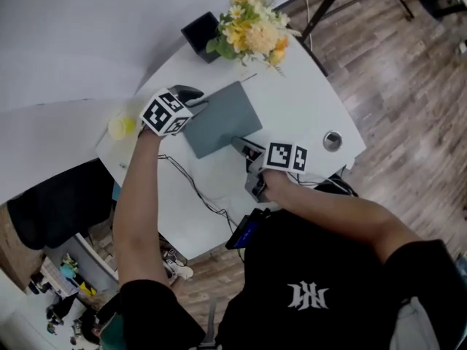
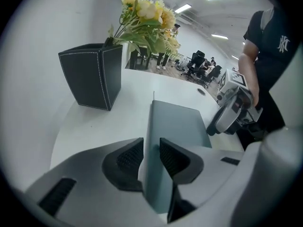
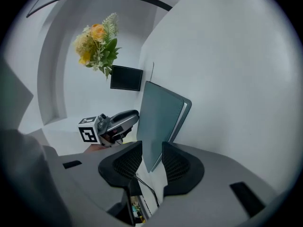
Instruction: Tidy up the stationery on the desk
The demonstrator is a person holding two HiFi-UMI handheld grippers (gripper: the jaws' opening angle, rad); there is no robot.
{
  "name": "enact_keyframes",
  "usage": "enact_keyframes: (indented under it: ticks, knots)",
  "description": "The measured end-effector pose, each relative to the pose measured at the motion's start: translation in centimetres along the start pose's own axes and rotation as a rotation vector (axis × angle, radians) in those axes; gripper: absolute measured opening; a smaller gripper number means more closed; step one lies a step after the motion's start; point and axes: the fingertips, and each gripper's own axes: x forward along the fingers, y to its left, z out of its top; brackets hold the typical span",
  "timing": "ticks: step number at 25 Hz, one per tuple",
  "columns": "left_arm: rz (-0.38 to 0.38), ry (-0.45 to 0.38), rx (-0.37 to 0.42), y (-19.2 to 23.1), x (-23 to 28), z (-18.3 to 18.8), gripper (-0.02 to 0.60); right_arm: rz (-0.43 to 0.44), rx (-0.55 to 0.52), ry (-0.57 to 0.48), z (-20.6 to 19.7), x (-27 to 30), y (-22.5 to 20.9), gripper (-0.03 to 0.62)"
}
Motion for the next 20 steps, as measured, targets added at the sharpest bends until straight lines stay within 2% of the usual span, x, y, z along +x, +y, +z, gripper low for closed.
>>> enact_keyframes:
  ticks: [8, 13, 17, 20]
  knots:
    - [-0.068, 0.047, 0.029, -0.40, 0.54, -0.02, 0.082, -0.038, 0.029, -0.007, 0.25, 0.00, -0.61, 0.123]
    - [-0.060, 0.046, 0.038, -0.61, 0.60, -0.05, 0.074, -0.055, 0.025, -0.005, 0.20, -0.06, -0.82, 0.109]
    - [-0.044, 0.039, 0.042, -0.29, 0.53, -0.19, 0.099, -0.068, 0.040, 0.018, -0.19, -0.02, -0.66, 0.109]
    - [-0.054, 0.032, 0.036, -0.30, 0.58, -0.06, 0.101, -0.086, 0.072, 0.031, -0.63, -0.16, -0.96, 0.127]
